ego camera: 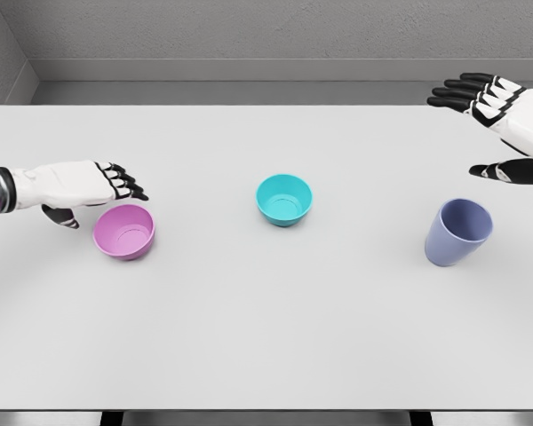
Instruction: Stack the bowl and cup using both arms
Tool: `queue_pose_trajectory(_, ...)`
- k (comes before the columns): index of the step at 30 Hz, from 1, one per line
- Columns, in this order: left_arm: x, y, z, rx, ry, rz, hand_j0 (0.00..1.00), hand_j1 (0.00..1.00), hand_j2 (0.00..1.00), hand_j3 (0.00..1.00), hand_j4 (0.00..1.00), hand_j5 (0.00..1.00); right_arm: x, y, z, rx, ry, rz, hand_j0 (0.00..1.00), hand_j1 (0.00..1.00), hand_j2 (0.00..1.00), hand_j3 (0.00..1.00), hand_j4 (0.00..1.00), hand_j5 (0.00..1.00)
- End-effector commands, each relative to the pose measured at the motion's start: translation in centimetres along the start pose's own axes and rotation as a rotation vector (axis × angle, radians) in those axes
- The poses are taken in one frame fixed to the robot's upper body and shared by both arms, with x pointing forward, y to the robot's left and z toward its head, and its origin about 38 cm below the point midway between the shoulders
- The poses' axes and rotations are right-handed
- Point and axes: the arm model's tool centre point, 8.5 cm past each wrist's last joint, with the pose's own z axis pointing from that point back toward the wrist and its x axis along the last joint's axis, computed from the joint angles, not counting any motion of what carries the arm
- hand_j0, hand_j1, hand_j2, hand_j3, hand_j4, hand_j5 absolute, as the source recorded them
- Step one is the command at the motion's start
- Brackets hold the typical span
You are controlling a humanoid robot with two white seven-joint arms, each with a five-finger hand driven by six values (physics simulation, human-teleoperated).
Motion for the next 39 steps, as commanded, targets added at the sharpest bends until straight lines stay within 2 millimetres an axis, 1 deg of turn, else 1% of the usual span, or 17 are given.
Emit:
queue_pose_trajectory(1, 0.3, 0.2, -0.1, 0.004, -0.007, -0.008, 1.0, 1.0, 1.0, 1.0, 1.0, 1.0, 0.0, -0.1, 0.0, -0.003, 0.001, -0.004, 1.0, 1.0, 1.0, 1.0, 1.0, 1.0)
queue_pose_trajectory(2, 0.6, 0.2, -0.2, 0.003, -0.014, -0.016, 1.0, 1.0, 1.0, 1.0, 1.0, 1.0, 0.0, -0.1, 0.0, -0.004, 0.0, -0.003, 1.0, 1.0, 1.0, 1.0, 1.0, 1.0)
queue_pose_trajectory(11, 1.1, -0.1, -0.5, -0.02, -0.019, -0.046, 1.0, 1.0, 1.0, 1.0, 1.0, 1.0, -0.1, -0.4, 0.0, -0.009, 0.002, 0.002, 1.0, 1.0, 1.0, 1.0, 1.0, 1.0)
queue_pose_trajectory(18, 1.6, 0.4, -0.7, -0.005, -0.033, -0.057, 1.0, 1.0, 1.0, 1.0, 1.0, 1.0, -0.1, -0.4, -0.1, -0.011, 0.002, 0.002, 1.0, 1.0, 1.0, 1.0, 1.0, 1.0)
queue_pose_trajectory(24, 1.8, 0.2, -0.7, -0.01, -0.037, -0.058, 1.0, 1.0, 1.0, 1.0, 1.0, 1.0, -0.1, -0.4, -0.1, -0.011, 0.002, 0.002, 1.0, 1.0, 1.0, 1.0, 1.0, 1.0)
queue_pose_trajectory(34, 2.7, 0.6, -0.8, -0.004, -0.06, -0.077, 1.0, 1.0, 1.0, 1.0, 1.0, 1.0, -0.1, -0.4, -0.1, -0.011, 0.0, 0.003, 1.0, 1.0, 1.0, 1.0, 1.0, 1.0)
queue_pose_trajectory(39, 2.9, 0.2, -0.9, -0.011, -0.065, -0.073, 1.0, 1.0, 1.0, 1.0, 1.0, 1.0, -0.1, -0.4, -0.1, -0.011, 0.002, 0.002, 1.0, 1.0, 1.0, 1.0, 1.0, 1.0)
